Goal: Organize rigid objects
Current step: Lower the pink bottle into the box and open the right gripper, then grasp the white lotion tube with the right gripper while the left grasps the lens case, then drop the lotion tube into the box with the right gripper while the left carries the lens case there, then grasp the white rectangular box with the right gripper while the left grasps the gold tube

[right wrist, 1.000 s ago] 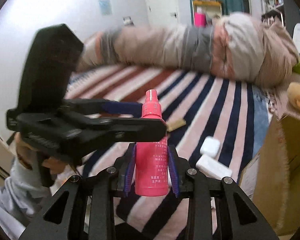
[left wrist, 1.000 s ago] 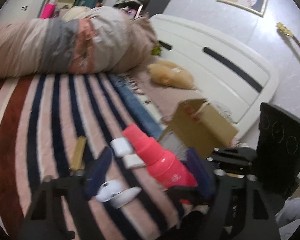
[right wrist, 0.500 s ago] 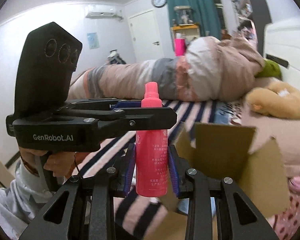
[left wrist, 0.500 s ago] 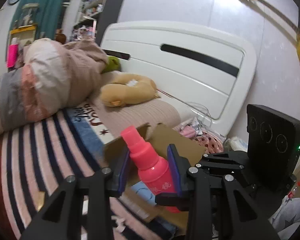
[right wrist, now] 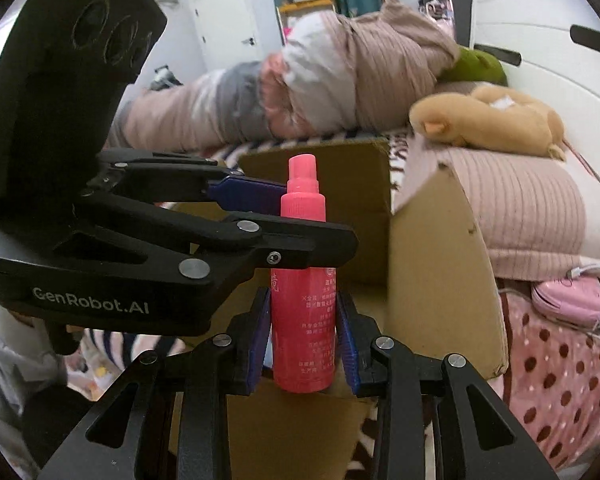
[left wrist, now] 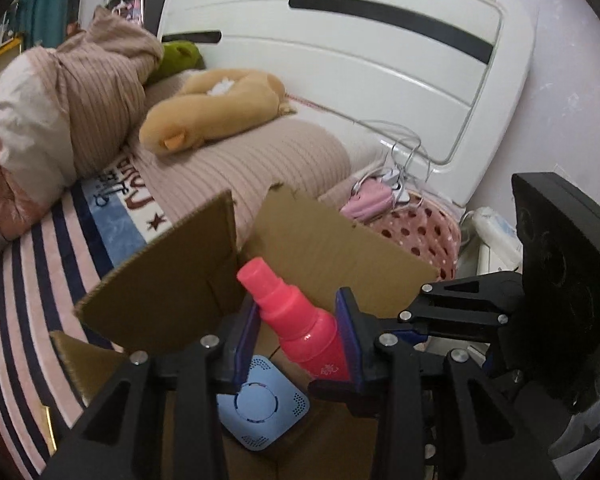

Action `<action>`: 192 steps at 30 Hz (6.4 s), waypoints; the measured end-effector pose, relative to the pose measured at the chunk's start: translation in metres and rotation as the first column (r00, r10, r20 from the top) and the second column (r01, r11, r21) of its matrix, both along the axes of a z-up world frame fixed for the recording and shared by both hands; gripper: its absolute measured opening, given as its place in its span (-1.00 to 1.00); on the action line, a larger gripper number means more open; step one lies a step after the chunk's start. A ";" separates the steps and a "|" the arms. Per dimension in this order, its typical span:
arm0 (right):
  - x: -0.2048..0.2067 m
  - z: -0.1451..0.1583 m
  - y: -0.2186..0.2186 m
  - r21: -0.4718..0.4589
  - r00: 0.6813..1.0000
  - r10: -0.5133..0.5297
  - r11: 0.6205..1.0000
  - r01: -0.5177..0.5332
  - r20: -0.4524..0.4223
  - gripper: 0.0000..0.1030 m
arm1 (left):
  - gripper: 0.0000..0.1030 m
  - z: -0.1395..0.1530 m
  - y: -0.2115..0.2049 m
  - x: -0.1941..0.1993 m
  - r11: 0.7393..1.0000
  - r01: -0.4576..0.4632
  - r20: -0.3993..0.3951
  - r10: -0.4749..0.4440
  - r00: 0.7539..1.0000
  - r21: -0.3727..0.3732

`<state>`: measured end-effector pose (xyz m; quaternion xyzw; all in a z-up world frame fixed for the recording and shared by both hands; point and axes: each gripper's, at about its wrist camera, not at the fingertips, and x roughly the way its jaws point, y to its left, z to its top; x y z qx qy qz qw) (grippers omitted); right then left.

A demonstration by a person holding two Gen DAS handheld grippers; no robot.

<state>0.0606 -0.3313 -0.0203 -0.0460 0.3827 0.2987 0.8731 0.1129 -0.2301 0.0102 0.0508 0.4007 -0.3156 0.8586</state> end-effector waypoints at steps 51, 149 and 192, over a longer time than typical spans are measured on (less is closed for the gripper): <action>-0.013 -0.117 0.246 -0.187 0.947 0.185 0.953 -0.239 -0.262 0.39 | 0.50 -0.126 0.310 -0.087 0.928 -0.374 -0.065 0.372 0.926 -0.011; -0.024 0.044 0.090 -0.105 0.985 0.102 0.991 -0.088 0.142 0.27 | 0.20 0.027 0.212 -0.065 0.889 -0.447 0.177 0.426 0.887 0.098; 0.042 -0.127 0.236 -0.331 0.963 0.087 0.928 -0.172 -0.256 0.37 | -0.70 -0.156 0.311 -0.027 0.919 -0.393 -0.092 0.395 0.914 0.042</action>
